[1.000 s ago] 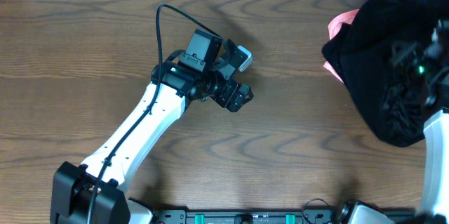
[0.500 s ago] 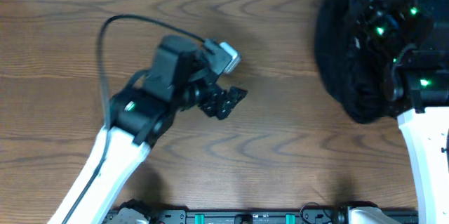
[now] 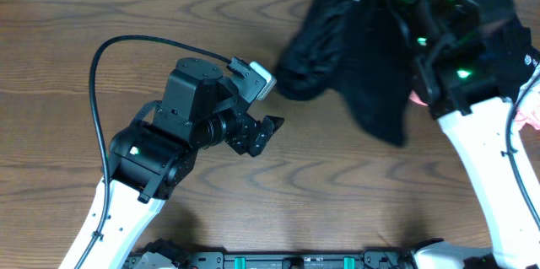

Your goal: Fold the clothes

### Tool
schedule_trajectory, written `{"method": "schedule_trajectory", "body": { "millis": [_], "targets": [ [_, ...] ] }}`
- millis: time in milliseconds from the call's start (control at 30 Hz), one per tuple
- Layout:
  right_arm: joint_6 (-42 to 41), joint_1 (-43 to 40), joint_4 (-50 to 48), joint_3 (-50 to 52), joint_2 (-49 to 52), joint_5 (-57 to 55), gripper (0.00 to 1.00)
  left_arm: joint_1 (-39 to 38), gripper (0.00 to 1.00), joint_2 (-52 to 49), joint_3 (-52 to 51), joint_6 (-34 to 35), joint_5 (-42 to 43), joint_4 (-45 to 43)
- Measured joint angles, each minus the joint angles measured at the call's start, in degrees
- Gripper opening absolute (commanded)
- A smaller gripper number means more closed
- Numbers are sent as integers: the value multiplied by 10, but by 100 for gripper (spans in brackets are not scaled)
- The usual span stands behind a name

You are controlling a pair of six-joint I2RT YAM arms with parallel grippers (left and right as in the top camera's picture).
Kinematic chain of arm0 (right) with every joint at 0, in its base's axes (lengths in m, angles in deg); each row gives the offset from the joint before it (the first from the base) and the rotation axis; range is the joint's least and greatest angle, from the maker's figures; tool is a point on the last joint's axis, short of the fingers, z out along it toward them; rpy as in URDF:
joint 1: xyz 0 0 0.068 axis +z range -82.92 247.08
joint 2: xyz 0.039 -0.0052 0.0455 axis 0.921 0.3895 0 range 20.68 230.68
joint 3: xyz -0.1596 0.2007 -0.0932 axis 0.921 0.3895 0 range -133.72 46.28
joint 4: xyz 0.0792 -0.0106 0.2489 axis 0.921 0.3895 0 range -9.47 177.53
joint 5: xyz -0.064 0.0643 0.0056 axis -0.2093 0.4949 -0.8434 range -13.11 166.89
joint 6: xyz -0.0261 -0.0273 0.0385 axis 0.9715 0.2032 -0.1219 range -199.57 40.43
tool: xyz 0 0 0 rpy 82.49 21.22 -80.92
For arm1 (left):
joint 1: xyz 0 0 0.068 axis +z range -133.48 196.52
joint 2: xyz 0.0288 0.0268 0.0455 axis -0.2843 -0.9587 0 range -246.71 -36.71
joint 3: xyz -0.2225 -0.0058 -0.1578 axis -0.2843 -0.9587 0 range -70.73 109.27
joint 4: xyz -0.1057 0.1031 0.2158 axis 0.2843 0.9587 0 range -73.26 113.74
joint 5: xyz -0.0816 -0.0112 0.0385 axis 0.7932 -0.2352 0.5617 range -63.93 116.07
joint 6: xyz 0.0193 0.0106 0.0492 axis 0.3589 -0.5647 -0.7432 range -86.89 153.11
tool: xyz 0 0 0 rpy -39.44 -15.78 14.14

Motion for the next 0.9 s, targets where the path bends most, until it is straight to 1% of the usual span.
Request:
{"method": "schedule_trajectory", "body": {
  "millis": [167, 300, 467, 633, 900],
  "targets": [
    [0, 26, 19, -5, 24, -10, 2, 0, 84, 0, 0, 1, -2, -5],
    [0, 26, 44, -5, 31, -17, 2, 7, 84, 0, 0, 3, -7, -21],
    [0, 26, 46, -6, 32, -18, 2, 13, 84, -3, 0, 12, -10, -57],
    [0, 26, 59, -7, 32, -19, 2, 12, 84, -26, 0, 32, -8, -86],
    [0, 25, 89, -7, 32, -21, 2, 12, 84, -63, 0, 48, 48, -141]
  ]
}}
